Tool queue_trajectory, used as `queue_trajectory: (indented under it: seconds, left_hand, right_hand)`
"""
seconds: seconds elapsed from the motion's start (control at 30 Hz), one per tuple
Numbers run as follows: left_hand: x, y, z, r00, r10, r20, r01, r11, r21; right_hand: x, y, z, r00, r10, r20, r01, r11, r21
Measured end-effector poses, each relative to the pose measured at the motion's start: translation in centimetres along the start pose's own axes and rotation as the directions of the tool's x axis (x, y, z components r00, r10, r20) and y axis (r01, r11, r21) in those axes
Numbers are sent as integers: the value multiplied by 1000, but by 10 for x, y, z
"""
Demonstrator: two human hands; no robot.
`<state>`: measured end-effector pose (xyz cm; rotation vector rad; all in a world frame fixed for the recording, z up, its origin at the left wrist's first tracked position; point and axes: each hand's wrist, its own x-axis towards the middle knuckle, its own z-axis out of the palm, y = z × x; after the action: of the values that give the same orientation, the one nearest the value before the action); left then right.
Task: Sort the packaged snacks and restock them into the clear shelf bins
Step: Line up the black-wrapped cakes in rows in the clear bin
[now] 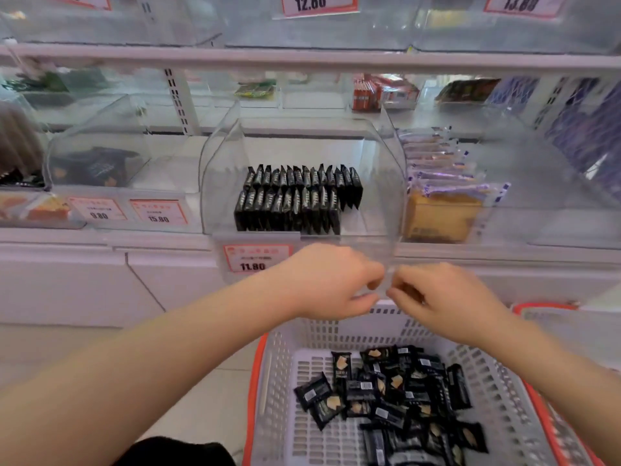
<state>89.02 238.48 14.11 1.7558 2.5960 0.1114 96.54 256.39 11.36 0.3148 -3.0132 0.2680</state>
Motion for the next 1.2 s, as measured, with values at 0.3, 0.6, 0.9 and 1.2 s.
queue_trajectory:
  seconds: [0.3, 0.6, 0.9, 1.2]
  left_hand:
    - [22, 51, 181, 805, -21, 593, 58, 997, -44]
    - [35, 57, 305, 646, -199, 737, 462, 871, -170]
    - [52, 54, 371, 563, -459, 688, 707, 698, -113]
    - [70, 41, 401, 568, -503, 652, 682, 731, -31]
  right_hand:
    - [-94, 98, 156, 711, 326, 623, -374, 926, -58]
    - [-123, 146, 251, 570, 538, 621, -632, 770, -86]
    - [-114, 169, 311, 479, 741, 471, -780, 605, -159]
    - [-128, 156, 331, 689, 605, 400, -502, 795, -340]
